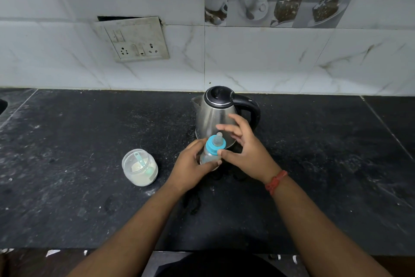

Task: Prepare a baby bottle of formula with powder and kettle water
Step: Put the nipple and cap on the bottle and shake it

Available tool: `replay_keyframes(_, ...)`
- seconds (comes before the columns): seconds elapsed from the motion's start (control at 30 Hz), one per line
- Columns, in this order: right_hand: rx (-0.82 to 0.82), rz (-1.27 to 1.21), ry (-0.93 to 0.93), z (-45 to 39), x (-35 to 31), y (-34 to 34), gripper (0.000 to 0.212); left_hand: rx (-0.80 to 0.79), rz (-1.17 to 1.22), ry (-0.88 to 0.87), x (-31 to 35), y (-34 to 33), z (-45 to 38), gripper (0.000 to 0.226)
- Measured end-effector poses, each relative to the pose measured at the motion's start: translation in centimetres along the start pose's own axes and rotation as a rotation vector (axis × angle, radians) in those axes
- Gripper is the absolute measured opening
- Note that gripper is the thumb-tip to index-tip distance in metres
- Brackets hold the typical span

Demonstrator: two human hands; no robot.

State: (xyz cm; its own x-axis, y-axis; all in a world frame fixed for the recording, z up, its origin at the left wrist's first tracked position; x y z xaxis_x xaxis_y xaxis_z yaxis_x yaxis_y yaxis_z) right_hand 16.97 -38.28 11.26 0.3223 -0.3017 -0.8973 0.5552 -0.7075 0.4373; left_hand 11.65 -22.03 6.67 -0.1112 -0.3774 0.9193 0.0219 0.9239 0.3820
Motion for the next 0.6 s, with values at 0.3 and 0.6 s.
replay_keyframes(0.3,0.148,0.158,-0.02,-0.2,0.0,-1.8,0.083,0.014,0.008,0.003,0.4,-0.5,0.0,0.052)
replay_keyframes(0.6,0.14,0.048,-0.053,0.1,0.9,-0.8,0.072,0.013,0.006,0.025,0.0,-0.6,-0.2,0.056)
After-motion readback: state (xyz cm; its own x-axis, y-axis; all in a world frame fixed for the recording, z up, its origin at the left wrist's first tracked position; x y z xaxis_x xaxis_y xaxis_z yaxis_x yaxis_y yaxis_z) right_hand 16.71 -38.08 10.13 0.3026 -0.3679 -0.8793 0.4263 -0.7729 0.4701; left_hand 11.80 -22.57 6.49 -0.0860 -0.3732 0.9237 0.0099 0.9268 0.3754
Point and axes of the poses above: each hand's wrist, its own z-axis away from the middle knuckle, its own y-axis out of the back of the hand, x = y × z, the point moved 5 cm from there along -z, towards the middle knuckle, and after that the axes turned 8 degrees about -x, right-handed, at the moved point
